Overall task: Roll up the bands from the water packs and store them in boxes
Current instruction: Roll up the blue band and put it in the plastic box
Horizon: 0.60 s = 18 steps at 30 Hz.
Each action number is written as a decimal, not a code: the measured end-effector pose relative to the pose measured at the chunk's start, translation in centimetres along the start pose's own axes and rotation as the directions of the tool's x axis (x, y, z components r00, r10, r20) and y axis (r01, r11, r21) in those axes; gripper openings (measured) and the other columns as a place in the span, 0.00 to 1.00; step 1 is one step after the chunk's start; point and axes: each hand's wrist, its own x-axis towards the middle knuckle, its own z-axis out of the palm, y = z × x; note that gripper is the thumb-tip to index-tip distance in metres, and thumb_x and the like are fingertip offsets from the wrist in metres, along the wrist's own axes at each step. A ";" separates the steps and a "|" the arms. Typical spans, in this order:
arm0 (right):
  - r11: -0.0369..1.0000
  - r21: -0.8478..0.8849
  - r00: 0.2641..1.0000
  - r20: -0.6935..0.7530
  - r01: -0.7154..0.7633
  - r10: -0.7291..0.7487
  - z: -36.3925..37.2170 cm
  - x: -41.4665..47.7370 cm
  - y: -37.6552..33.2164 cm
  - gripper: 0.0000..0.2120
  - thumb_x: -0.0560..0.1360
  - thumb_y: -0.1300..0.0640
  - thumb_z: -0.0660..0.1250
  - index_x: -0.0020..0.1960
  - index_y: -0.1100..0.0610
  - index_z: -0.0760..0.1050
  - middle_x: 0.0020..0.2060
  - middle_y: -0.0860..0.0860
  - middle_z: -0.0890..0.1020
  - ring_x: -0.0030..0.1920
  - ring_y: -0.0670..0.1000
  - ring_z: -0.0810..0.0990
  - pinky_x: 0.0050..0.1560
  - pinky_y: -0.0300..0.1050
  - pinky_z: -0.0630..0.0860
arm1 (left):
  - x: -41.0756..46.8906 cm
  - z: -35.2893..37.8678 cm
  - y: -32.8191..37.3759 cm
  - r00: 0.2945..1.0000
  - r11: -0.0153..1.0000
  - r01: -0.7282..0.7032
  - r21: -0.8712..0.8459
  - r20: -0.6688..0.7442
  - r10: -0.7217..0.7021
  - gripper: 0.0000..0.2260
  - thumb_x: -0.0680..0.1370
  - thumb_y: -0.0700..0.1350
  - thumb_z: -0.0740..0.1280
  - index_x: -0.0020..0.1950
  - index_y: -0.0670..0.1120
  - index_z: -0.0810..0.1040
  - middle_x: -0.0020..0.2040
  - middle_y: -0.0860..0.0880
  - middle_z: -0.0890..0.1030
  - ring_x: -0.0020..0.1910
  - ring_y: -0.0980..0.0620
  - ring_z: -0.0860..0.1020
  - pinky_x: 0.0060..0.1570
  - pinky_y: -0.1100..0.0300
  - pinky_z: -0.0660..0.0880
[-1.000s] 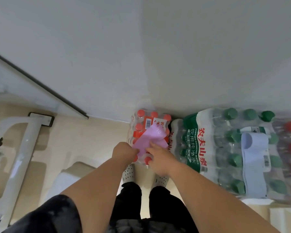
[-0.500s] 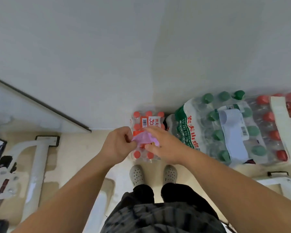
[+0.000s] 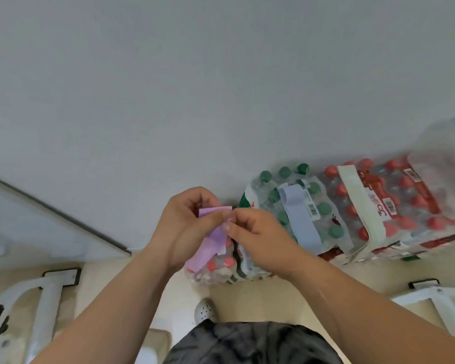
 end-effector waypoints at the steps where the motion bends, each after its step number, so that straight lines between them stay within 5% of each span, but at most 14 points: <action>1: 0.998 0.057 1.000 -0.030 -0.009 0.010 -0.8 -0.9 0.0 0.09 0.82 0.56 0.64 0.46 0.55 0.80 0.37 0.57 0.81 0.36 0.51 0.77 0.38 0.52 0.76 | 0.0 1.4 0.5 1.000 1.000 0.000 0.002 0.007 0.000 0.08 0.73 0.41 0.76 0.39 0.43 0.78 0.37 0.41 0.80 0.34 0.49 0.78 0.34 0.55 0.75; 5: 0.980 0.198 0.995 -0.095 -0.019 0.039 -5.3 -4.7 0.9 0.11 0.84 0.58 0.61 0.57 0.54 0.82 0.49 0.50 0.87 0.52 0.51 0.85 0.55 0.46 0.80 | -0.7 7.0 1.8 0.996 1.000 0.009 -0.016 0.088 -0.007 0.07 0.74 0.48 0.73 0.44 0.44 0.81 0.43 0.40 0.82 0.38 0.44 0.80 0.41 0.45 0.77; 8: 0.981 0.191 0.991 -0.124 -0.031 0.055 -9.2 -7.6 1.8 0.12 0.84 0.60 0.61 0.49 0.53 0.82 0.43 0.48 0.86 0.47 0.45 0.83 0.49 0.46 0.81 | -1.8 11.3 2.2 0.995 0.999 0.024 -0.037 0.101 -0.020 0.03 0.78 0.41 0.71 0.48 0.43 0.82 0.43 0.41 0.84 0.39 0.46 0.81 0.39 0.51 0.78; 12: 0.985 0.172 0.993 -0.114 -0.019 0.039 -13.9 -11.1 4.0 0.10 0.82 0.55 0.64 0.49 0.60 0.79 0.43 0.59 0.82 0.43 0.53 0.78 0.48 0.57 0.77 | -4.0 17.5 3.1 0.999 0.999 0.012 -0.038 0.054 -0.010 0.03 0.78 0.35 0.68 0.48 0.38 0.83 0.36 0.47 0.84 0.29 0.56 0.79 0.28 0.68 0.73; 18: 0.989 0.150 0.995 -0.104 0.013 0.003 -18.5 -14.4 5.7 0.03 0.77 0.62 0.72 0.49 0.56 0.83 0.43 0.54 0.87 0.45 0.54 0.85 0.54 0.53 0.81 | -4.9 23.4 3.5 0.994 1.000 -0.012 -0.025 -0.108 0.009 0.09 0.76 0.38 0.73 0.37 0.45 0.79 0.32 0.47 0.79 0.30 0.53 0.75 0.29 0.61 0.72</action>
